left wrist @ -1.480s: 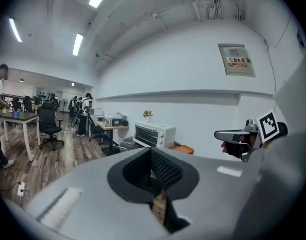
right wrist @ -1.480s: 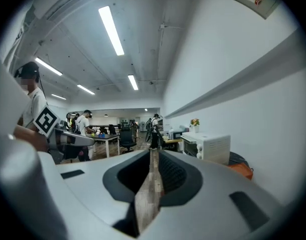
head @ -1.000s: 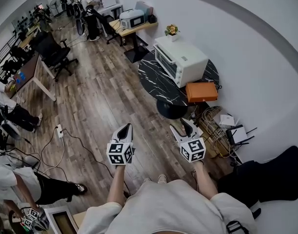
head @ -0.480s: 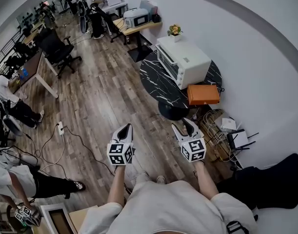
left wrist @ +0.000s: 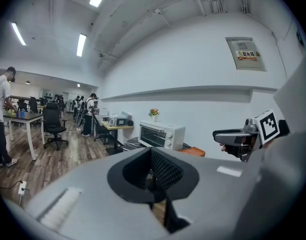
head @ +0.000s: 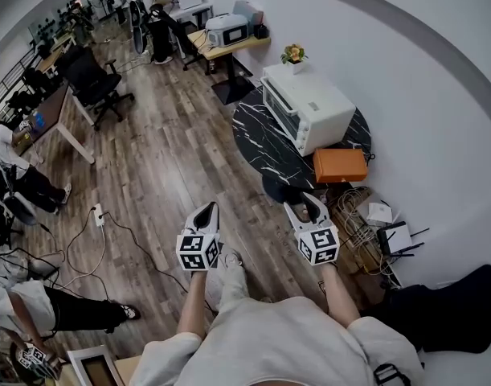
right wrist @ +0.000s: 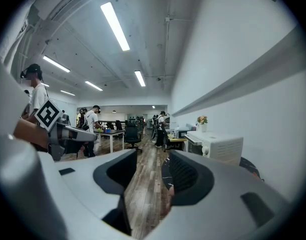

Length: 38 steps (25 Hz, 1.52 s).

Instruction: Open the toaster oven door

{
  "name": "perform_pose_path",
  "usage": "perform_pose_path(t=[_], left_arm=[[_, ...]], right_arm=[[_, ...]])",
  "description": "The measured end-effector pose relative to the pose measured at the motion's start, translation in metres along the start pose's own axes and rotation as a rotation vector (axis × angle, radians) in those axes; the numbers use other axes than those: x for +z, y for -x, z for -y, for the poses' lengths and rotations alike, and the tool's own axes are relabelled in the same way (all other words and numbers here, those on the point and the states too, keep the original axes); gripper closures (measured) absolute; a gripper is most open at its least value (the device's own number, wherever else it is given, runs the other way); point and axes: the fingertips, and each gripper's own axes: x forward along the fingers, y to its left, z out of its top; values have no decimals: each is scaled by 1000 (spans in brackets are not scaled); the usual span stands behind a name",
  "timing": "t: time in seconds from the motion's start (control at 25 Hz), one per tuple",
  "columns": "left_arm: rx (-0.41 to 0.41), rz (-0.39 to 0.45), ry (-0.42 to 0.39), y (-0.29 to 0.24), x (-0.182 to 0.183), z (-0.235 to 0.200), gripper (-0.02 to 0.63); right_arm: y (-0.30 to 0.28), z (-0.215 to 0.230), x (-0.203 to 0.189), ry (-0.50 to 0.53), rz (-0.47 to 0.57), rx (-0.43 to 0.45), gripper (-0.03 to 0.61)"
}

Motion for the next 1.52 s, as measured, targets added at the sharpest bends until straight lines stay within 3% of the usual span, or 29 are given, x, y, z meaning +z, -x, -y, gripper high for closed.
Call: perform_pose_path(t=[0.4, 1.12, 1.52], left_arm=[[-38, 11, 10, -81, 23, -58, 603], [-58, 0, 19, -184, 74, -210, 603], [-84, 4, 23, -213, 80, -252, 603]], right_arm=[[-91, 28, 12, 17, -13, -36, 377], [-278, 26, 52, 36, -25, -52, 377], [-326, 21, 54, 41, -33, -77, 377]])
